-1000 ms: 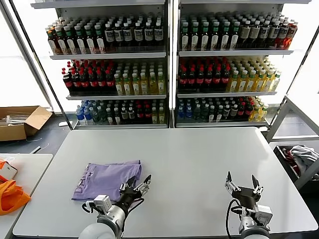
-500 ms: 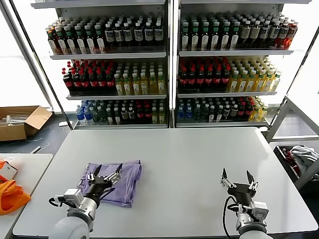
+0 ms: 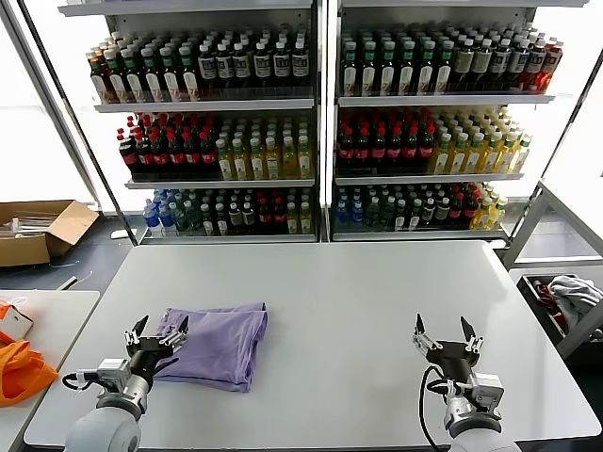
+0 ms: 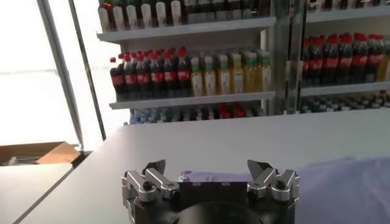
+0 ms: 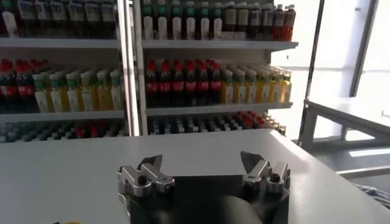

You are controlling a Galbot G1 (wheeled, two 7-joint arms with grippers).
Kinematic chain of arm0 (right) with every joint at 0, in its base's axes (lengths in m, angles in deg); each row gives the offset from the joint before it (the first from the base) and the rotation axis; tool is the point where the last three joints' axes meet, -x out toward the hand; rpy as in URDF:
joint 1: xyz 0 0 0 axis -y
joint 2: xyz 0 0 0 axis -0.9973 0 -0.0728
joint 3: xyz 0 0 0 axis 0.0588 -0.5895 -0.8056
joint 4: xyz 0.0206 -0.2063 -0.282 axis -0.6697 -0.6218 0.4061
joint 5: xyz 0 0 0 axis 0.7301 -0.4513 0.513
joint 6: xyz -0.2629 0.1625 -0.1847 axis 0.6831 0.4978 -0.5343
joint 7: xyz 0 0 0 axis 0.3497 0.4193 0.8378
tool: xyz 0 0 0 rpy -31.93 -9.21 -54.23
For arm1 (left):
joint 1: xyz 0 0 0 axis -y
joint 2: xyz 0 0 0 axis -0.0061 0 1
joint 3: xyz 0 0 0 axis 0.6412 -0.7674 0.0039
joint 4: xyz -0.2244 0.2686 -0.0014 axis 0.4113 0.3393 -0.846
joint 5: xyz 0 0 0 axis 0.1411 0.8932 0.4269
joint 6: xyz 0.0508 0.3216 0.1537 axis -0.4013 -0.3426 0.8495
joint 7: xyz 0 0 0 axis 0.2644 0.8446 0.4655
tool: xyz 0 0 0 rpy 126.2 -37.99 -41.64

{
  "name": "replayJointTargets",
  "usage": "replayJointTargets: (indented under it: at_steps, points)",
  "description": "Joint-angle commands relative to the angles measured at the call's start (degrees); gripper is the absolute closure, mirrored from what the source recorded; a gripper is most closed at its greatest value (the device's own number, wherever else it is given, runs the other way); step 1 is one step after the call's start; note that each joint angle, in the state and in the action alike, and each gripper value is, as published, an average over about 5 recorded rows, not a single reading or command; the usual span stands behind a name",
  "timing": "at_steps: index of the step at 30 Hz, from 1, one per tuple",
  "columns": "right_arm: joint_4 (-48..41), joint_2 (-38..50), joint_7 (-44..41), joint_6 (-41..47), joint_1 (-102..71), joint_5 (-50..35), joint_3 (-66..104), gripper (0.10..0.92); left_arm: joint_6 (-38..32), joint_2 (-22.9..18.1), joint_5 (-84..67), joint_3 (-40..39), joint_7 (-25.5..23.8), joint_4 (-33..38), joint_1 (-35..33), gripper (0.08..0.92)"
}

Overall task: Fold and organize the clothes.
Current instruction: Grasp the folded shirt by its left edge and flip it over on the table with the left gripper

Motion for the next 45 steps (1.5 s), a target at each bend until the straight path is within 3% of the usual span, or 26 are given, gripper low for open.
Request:
replayJointTargets:
  at_steps: [1, 22, 40, 45]
  points:
    - [-0.8, 0.5, -0.1, 0.1, 0.5, -0.4, -0.2, 0.203, 1.3, 0.6, -3.4, 1.5, -1.9, -5.4, 1.0, 0.177]
    - [-1.1, -0.2, 0.0, 0.0, 0.2, 0.1, -1.1, 0.203, 4.3, -0.3, -12.5, 0.6, -2.7, -4.0, -0.3, 0.204]
    - [-0.7, -0.5, 0.0, -0.3, 0.0, 0.3, -1.5, 0.203, 2.3, -0.3, -8.1, 1.2, -1.5, -5.3, -0.1, 0.709]
    - [-0.5, -0.1, -0.2, -0.2, 0.2, 0.2, -1.6, 0.203, 0.9, 1.9, -2.4, 4.8, -0.6, -4.6, 0.3, 0.837]
